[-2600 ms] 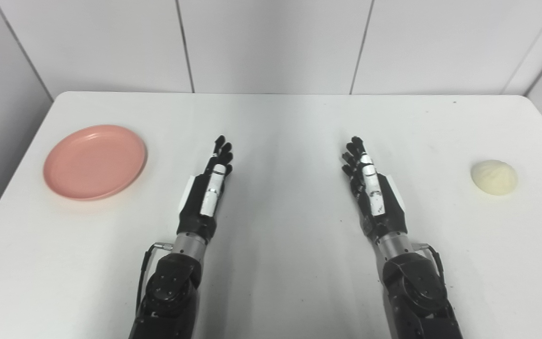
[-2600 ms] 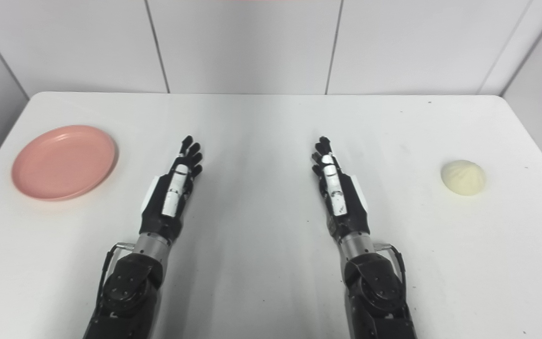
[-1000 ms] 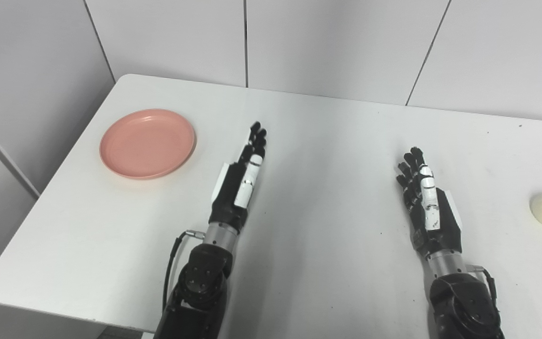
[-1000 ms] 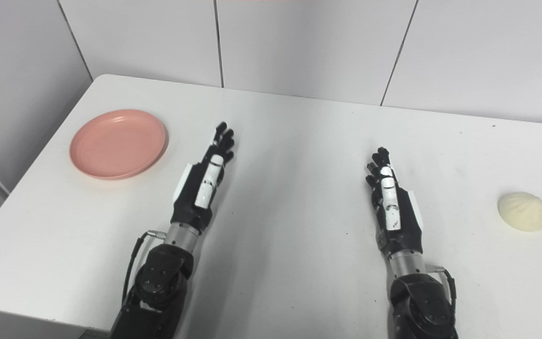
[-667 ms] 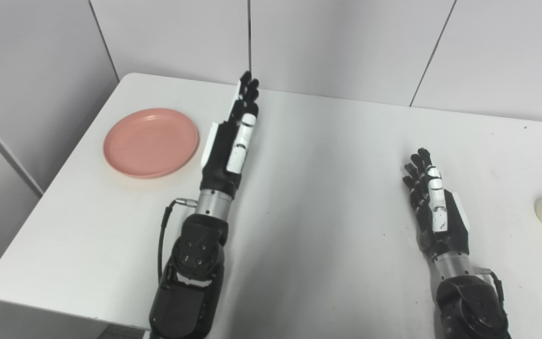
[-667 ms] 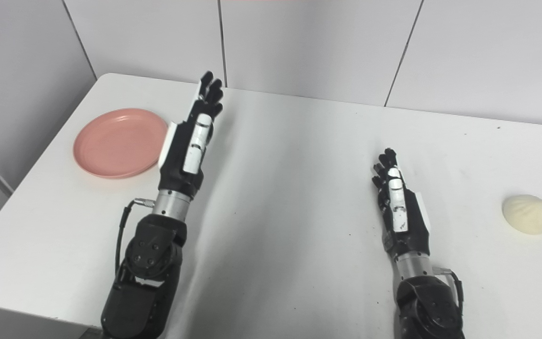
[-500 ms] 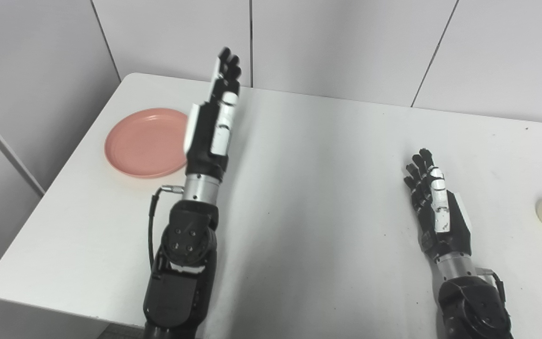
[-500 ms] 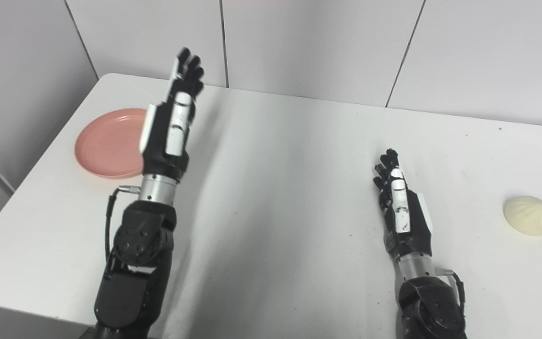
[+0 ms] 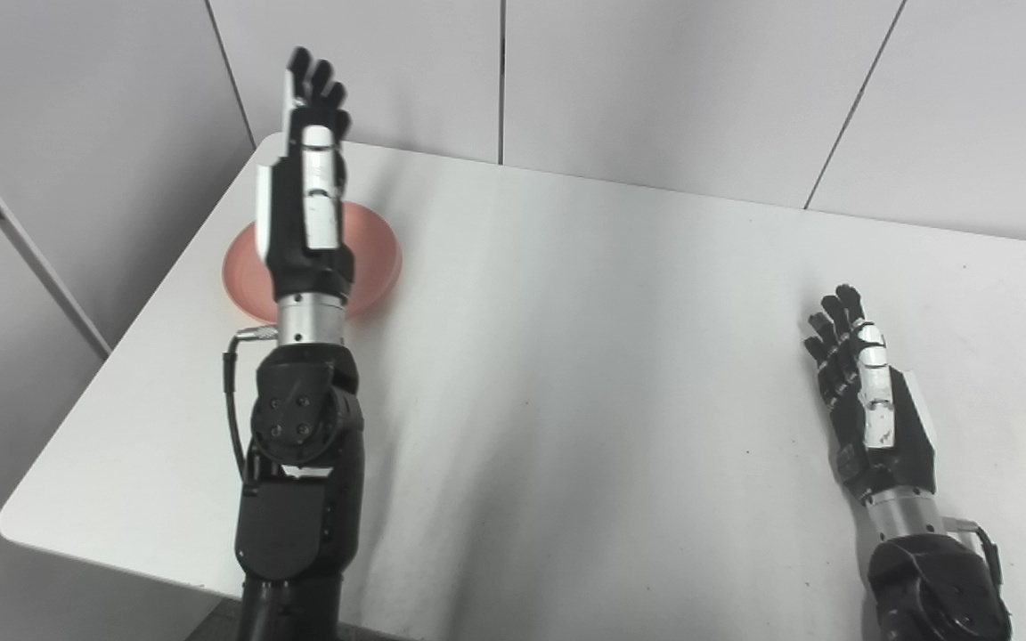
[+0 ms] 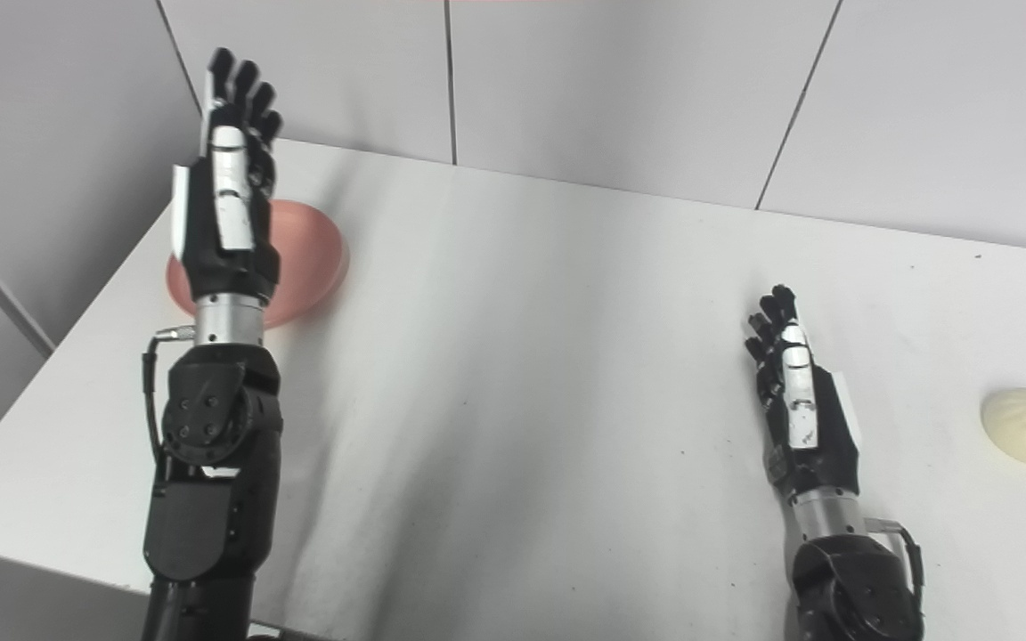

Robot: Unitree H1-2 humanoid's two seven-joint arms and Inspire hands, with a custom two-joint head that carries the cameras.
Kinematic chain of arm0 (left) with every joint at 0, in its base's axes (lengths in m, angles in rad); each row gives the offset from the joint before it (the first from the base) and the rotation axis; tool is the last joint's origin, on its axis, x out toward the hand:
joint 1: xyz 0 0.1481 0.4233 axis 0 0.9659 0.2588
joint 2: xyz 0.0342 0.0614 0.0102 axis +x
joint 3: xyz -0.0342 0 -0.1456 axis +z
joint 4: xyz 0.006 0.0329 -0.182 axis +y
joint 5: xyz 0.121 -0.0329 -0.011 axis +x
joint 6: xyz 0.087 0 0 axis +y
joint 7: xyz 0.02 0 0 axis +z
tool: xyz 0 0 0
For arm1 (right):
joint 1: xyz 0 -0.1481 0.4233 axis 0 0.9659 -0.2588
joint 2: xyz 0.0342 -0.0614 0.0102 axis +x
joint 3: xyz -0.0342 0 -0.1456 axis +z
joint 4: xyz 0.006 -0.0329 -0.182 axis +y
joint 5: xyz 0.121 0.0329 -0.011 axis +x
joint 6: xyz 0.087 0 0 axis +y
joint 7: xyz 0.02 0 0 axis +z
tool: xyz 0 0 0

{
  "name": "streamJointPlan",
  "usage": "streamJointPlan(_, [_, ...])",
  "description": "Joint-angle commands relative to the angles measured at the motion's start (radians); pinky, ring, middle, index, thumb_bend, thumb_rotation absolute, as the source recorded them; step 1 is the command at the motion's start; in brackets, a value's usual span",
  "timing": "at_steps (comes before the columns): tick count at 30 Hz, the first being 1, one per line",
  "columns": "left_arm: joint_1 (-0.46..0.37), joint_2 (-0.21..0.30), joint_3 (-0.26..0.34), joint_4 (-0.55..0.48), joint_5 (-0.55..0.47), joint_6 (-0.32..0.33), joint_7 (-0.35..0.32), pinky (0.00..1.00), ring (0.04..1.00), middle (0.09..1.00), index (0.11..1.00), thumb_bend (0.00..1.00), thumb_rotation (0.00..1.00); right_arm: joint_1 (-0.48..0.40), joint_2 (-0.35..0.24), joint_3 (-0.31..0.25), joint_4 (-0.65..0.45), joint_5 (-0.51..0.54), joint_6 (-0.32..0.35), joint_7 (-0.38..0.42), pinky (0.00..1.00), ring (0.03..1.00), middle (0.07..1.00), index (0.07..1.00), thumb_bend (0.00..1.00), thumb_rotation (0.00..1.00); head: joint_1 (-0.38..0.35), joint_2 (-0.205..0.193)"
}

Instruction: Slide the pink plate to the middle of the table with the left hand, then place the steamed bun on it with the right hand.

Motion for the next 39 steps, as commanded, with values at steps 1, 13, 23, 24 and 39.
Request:
streamJointPlan(1, [-0.041,0.018,0.015,-0.041,-0.003,-0.022,0.024,1.00,0.992,0.996,1.000,0.47,1.00,0.048,-0.010,-0.005,0.027,0.009,-0.015,0.019,1.00,1.000,1.000,1.000,0.20,1.00,0.000,0.000])
streamJointPlan(13, [-0.047,0.105,0.140,0.027,-0.082,-0.087,0.057,1.00,0.992,0.998,1.000,0.44,1.00,0.042,-0.014,-0.011,0.038,0.029,-0.023,0.030,1.00,1.000,1.000,1.000,0.17,1.00,0.023,-0.002])
streamJointPlan(23, [-0.039,0.174,0.209,0.117,-0.154,-0.144,0.062,1.00,1.000,1.000,1.000,0.45,1.00,0.044,-0.015,-0.009,0.024,0.026,-0.013,0.029,1.00,1.000,1.000,1.000,0.16,1.00,0.025,-0.001])
streamJointPlan(24, [-0.038,0.182,0.216,0.132,-0.163,-0.150,0.061,1.00,1.000,1.000,1.000,0.45,1.00,0.045,-0.015,-0.008,0.018,0.025,-0.005,0.027,1.00,1.000,1.000,1.000,0.16,1.00,0.026,0.000])
streamJointPlan(39, [-0.043,0.236,0.255,0.308,-0.248,-0.188,0.045,1.00,1.000,1.000,1.000,0.45,1.00,0.047,-0.016,-0.009,0.021,0.035,-0.017,0.036,1.00,1.000,1.000,1.000,0.17,1.00,0.039,0.004])
